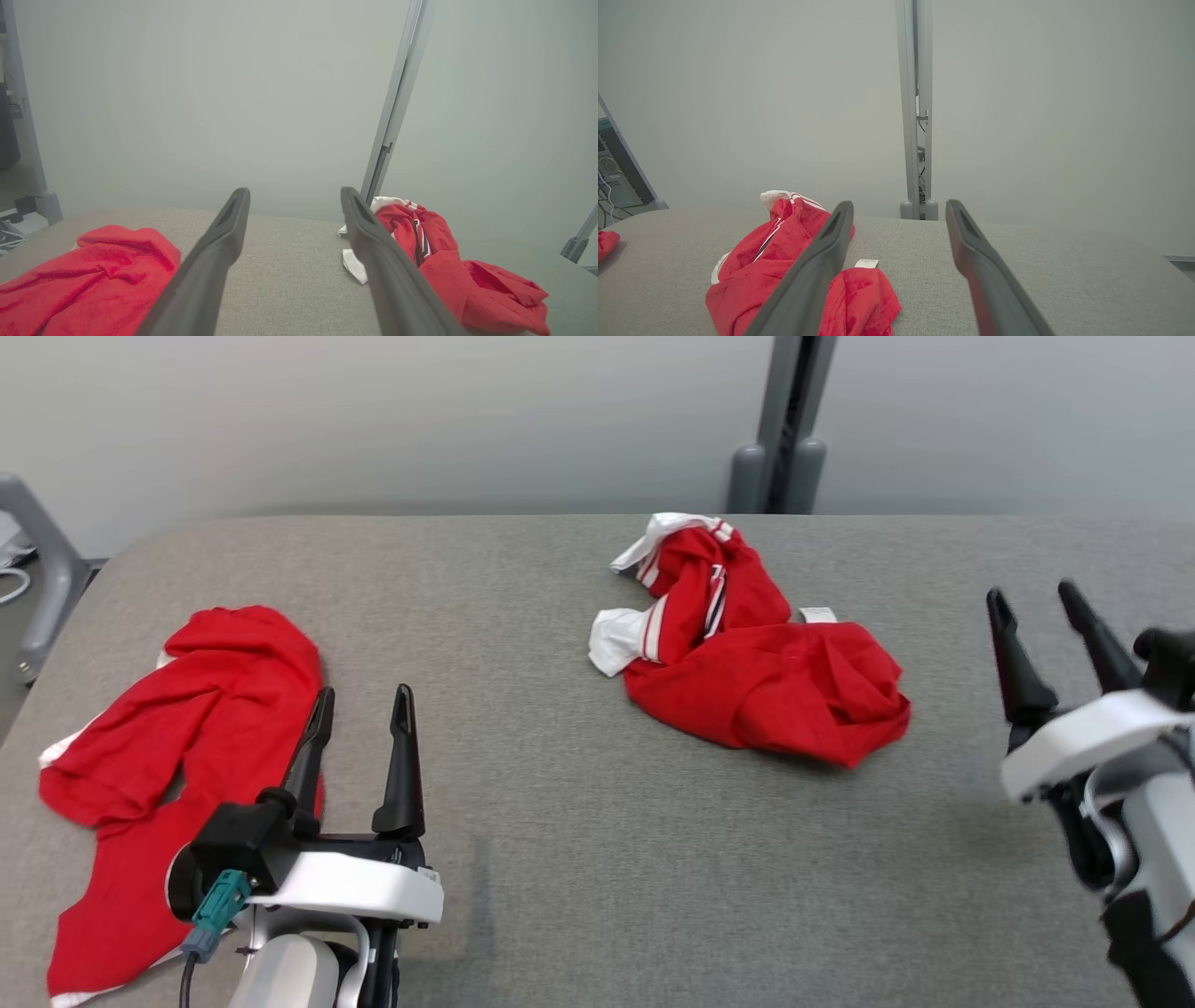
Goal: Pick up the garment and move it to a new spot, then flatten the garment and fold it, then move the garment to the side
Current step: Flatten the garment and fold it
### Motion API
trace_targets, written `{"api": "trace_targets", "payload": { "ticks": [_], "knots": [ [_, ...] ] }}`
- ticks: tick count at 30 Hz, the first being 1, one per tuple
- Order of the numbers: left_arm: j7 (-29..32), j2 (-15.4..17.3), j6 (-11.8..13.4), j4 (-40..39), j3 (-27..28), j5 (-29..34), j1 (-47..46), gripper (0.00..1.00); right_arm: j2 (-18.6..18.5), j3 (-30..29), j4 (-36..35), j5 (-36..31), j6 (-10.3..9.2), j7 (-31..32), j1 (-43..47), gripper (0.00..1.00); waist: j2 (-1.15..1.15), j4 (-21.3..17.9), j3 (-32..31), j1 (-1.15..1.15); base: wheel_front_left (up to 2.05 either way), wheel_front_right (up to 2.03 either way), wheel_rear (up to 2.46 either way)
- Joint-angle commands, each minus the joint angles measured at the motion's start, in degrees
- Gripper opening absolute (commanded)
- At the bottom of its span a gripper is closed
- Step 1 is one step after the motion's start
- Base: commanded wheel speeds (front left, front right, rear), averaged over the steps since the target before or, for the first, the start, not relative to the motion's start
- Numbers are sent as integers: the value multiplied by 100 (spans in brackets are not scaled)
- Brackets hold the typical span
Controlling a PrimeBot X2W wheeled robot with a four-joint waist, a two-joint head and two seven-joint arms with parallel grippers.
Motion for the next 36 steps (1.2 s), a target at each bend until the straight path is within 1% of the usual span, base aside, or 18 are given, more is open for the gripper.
{"api": "trace_targets", "payload": {
  "ticks": [1,4,10,15,18,22,23,25,29,36],
  "knots": [
    [-23,26,-22,-6,55,44,12,100,131,-155,-159,-137,1,-12,285,100,0,-173,-45,0,0,0,0],
    [-23,26,-38,24,84,68,68,100,341,-365,-340,-343,1,-12,658,100,0,-276,-72,0,0,0,0],
    [-23,27,-64,63,35,67,106,100,539,-490,-417,-579,1,-12,915,100,0,-311,-104,0,0,0,0],
    [-23,27,-97,82,-43,51,106,100,640,-355,-368,-625,1,-12,875,100,0,-208,-90,0,0,0,0],
    [-23,26,-122,102,-103,42,83,100,681,-180,-286,-540,1,-12,726,100,0,-87,-32,0,0,0,0],
    [-23,26,-125,126,-182,31,18,100,648,233,19,-499,1,-12,428,100,0,120,82,0,0,0,0],
    [-23,26,-126,134,-199,31,5,100,643,333,131,-478,1,-12,330,100,0,180,116,0,0,0,0],
    [-23,27,-121,145,-236,26,-18,100,541,596,412,-672,0,-11,92,100,0,305,188,0,0,0,0],
    [-23,29,-127,167,-308,6,-94,100,524,1043,951,-758,1,-11,-370,100,0,582,351,0,0,0,0],
    [-23,26,-78,169,-453,-84,-167,100,388,1660,1787,-675,0,11,-963,100,0,1041,555,0,0,0,0]
  ]
}}
